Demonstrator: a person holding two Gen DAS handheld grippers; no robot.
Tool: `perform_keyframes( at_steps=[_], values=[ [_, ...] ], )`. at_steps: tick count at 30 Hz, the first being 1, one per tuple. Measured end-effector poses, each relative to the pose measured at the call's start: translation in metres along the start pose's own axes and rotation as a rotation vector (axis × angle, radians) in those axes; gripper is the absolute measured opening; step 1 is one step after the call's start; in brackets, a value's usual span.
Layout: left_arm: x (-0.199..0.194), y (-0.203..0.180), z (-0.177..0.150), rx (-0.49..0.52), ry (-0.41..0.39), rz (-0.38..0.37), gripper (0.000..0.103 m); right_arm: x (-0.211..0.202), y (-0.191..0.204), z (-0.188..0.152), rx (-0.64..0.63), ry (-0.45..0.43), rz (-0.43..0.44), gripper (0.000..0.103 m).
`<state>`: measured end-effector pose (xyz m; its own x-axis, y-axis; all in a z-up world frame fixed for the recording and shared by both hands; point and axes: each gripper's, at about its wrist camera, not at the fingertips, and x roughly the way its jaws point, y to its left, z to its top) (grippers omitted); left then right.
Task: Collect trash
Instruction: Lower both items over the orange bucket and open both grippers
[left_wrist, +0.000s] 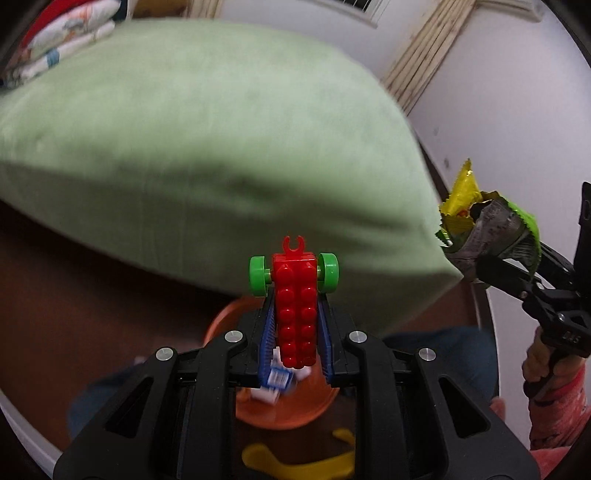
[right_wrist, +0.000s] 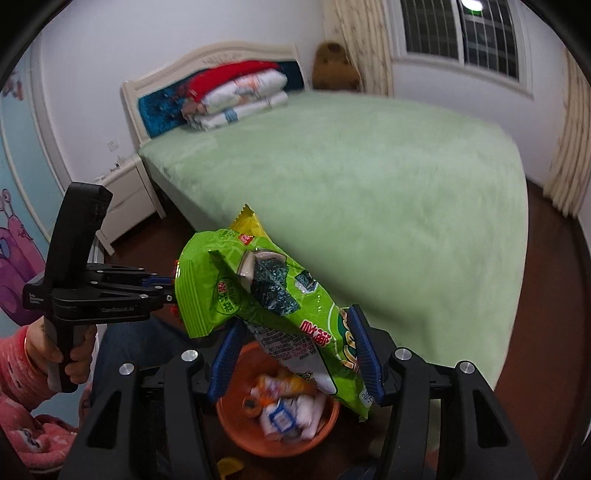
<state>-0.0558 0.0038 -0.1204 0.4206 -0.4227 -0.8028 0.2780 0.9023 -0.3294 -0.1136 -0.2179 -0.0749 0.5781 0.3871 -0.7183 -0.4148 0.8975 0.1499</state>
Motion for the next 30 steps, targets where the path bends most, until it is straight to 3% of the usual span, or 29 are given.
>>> perform_keyframes(
  at_steps=[9, 17, 19, 20, 21, 22, 23, 26, 30],
  values=[
    [0.107, 0.025, -0.057, -0.087, 0.293, 0.037, 0.02, 0.081, -0.012, -0.066, 0.187, 0.264, 0.001, 0.056],
    [0.166, 0.035, -0.084, -0.11, 0.42, 0.095, 0.02, 0.151, -0.016, -0.107, 0.285, 0.453, -0.019, 0.056],
    [0.174, 0.041, -0.089, -0.131, 0.443, 0.101, 0.02, 0.164, -0.016, -0.111, 0.297, 0.476, -0.018, 0.062],
    [0.177, 0.044, -0.09, -0.133, 0.451, 0.117, 0.022, 0.168, -0.015, -0.11, 0.302, 0.48, -0.02, 0.063],
    [0.178, 0.045, -0.089, -0.131, 0.456, 0.127, 0.034, 0.17, -0.018, -0.109, 0.306, 0.482, -0.029, 0.064],
    [0.179, 0.045, -0.089, -0.127, 0.454, 0.139, 0.055, 0.171, -0.019, -0.108, 0.319, 0.477, -0.032, 0.071],
    [0.177, 0.046, -0.088, -0.126, 0.443, 0.152, 0.07, 0.171, -0.018, -0.107, 0.327, 0.47, -0.03, 0.077],
    [0.169, 0.048, -0.083, -0.125, 0.399, 0.166, 0.074, 0.164, -0.018, -0.098, 0.343, 0.425, -0.013, 0.083],
    [0.159, 0.051, -0.078, -0.128, 0.373, 0.185, 0.075, 0.159, -0.028, -0.098, 0.371, 0.402, -0.011, 0.083]
  ],
)
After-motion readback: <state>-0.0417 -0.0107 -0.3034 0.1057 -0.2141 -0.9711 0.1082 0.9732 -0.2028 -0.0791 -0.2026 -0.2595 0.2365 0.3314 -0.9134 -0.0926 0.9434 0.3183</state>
